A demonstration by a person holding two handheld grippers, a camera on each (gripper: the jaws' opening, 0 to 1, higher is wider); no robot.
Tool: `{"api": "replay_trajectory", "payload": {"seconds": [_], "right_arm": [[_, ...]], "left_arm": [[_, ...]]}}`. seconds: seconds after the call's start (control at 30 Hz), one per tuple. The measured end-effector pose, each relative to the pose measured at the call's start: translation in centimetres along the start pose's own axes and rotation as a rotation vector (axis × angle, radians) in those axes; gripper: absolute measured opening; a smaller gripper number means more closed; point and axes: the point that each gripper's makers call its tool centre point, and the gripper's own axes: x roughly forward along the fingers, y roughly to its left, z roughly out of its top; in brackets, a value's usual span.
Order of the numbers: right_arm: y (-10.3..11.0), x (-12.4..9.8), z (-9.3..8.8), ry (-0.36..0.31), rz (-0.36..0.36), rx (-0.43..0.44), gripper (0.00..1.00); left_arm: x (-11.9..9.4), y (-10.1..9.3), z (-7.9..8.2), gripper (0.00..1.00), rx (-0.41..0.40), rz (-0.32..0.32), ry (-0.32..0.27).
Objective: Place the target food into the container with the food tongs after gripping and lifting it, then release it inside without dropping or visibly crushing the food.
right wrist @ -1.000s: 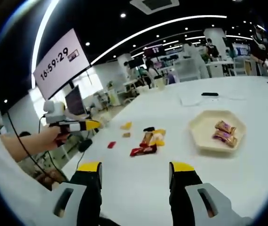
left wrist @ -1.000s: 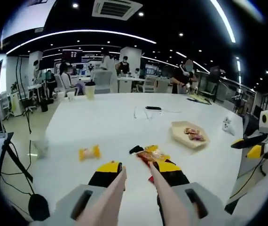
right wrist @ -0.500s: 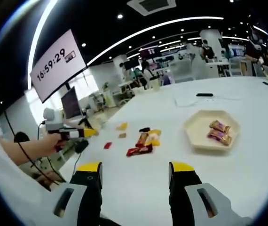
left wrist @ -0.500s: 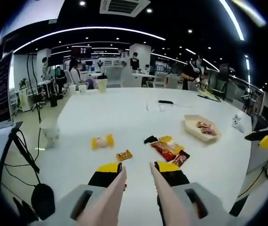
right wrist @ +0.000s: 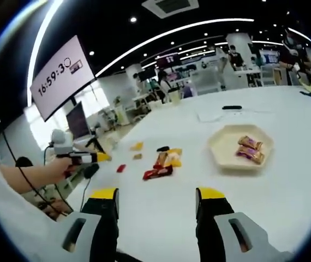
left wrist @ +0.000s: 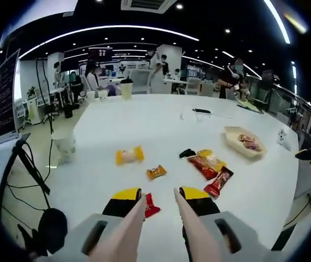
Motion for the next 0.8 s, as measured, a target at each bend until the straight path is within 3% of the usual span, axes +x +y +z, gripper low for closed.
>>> {"api": "replay_trajectory", "payload": {"seconds": [0.4,0.8], "right_arm": [[-0.5,0.3,-0.4,0.020,-0.008,0.014,0.57],[-1.3,0.6,-0.5,0.031,-0.022,0.022,0.56]], "left_arm": [[1.1,1.1,-1.3,0.27,-0.028,0.026,0.037],[3.1,0.8,-2.2,0.27,-0.040,0.017,0.068]]}}
